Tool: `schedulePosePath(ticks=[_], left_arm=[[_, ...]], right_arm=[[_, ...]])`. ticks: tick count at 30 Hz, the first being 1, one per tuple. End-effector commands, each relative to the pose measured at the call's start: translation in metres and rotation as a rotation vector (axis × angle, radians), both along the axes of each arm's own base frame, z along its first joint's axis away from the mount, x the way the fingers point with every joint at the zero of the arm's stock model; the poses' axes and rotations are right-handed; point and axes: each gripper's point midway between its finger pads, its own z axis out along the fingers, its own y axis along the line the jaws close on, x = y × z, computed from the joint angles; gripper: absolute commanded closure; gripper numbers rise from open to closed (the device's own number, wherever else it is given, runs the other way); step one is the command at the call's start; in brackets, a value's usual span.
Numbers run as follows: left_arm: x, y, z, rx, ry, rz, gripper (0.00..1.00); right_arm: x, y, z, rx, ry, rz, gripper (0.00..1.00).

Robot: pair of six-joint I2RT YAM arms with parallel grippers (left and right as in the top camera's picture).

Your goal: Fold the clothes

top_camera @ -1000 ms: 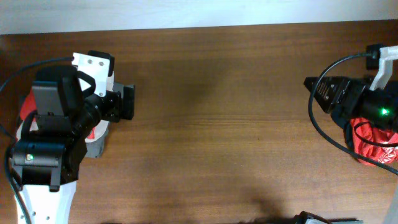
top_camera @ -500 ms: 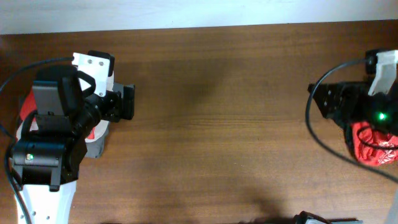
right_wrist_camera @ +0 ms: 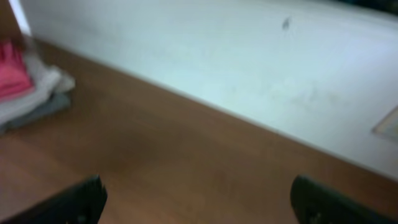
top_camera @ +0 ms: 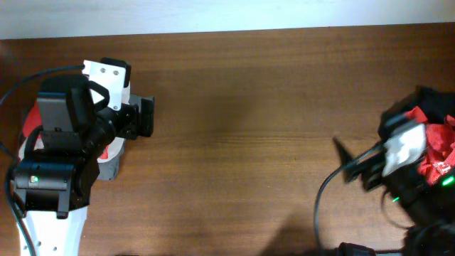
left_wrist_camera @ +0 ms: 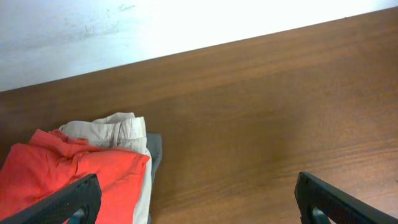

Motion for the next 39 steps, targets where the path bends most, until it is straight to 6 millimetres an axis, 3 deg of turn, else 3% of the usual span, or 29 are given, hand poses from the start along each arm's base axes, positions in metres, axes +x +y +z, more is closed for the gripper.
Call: schedulePosePath(ticks=[1, 7, 12, 21, 39], left_arm=[[0.001, 0.002, -0.002, 0.021, 0.001, 0.001, 0.01], [0.001, 0.002, -0.002, 0.021, 0.001, 0.001, 0.01], [0.001, 0.002, -0.002, 0.021, 0.001, 0.001, 0.01], [0.001, 0.002, -0.002, 0.021, 0.001, 0.001, 0.01], [0.001, 0.002, -0.002, 0.021, 0.001, 0.001, 0.01]], right_arm=[[-0.008, 0.003, -0.055, -0.012, 0.014, -0.006, 0.01], [-0.020, -0.001, -0.131, 0.113, 0.044, -0.089, 0.01], [-0.021, -0.010, -0.171, 0.196, 0.067, -0.177, 0.01], [-0.013, -0.013, -0.224, 0.224, 0.112, -0.194, 0.01], [-0.010, -0.014, -0.225, 0.239, 0.103, -0.203, 0.01]])
